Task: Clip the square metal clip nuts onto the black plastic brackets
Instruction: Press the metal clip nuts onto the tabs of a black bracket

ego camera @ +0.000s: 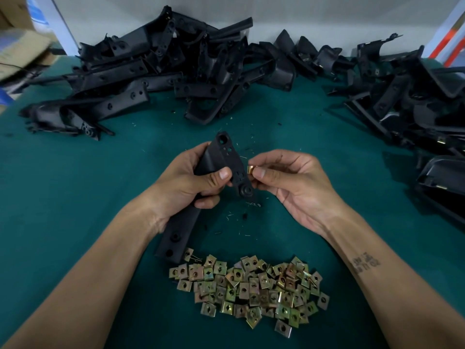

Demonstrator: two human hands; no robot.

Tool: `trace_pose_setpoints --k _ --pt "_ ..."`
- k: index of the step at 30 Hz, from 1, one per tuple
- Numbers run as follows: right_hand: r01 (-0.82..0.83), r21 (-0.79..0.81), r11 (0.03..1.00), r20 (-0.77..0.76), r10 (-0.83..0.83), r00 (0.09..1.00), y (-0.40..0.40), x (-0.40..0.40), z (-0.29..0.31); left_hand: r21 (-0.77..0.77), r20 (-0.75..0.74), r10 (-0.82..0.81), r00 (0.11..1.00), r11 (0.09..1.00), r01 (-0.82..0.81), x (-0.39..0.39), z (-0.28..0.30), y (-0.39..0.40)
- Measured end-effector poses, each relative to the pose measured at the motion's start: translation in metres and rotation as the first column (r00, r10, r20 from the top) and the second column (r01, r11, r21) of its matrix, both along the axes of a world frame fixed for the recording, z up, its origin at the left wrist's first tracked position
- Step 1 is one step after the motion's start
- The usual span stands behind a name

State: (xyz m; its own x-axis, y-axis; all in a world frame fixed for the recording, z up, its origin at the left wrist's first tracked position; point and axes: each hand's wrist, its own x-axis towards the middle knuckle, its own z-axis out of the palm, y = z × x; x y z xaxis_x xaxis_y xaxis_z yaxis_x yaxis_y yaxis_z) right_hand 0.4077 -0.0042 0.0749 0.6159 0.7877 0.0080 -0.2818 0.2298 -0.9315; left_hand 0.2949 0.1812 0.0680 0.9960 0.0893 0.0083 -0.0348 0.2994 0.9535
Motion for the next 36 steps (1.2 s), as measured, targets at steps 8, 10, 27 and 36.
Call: trace_pose_setpoints --k 8,10,27,36 --pt "0.011 -0.022 1.000 0.010 -0.010 1.000 -0.001 0.000 0.002 0.009 -0.006 -0.003 1.000 1.000 0.004 -0.001 -0.001 0.000" --pt "0.018 -0.030 0.999 0.016 -0.018 1.000 -0.001 -0.002 0.002 0.013 -0.007 -0.004 1.000 1.000 0.004 -0.001 0.000 0.000" --pt "0.137 -0.042 0.990 -0.023 -0.138 0.990 0.004 -0.013 0.003 0.030 0.007 -0.004 1.000 1.000 0.004 0.001 -0.002 0.001" --pt "0.091 -0.026 0.996 -0.036 -0.092 0.995 0.003 -0.013 0.002 0.063 -0.001 0.006 1.000 0.998 -0.006 0.001 -0.003 0.001"
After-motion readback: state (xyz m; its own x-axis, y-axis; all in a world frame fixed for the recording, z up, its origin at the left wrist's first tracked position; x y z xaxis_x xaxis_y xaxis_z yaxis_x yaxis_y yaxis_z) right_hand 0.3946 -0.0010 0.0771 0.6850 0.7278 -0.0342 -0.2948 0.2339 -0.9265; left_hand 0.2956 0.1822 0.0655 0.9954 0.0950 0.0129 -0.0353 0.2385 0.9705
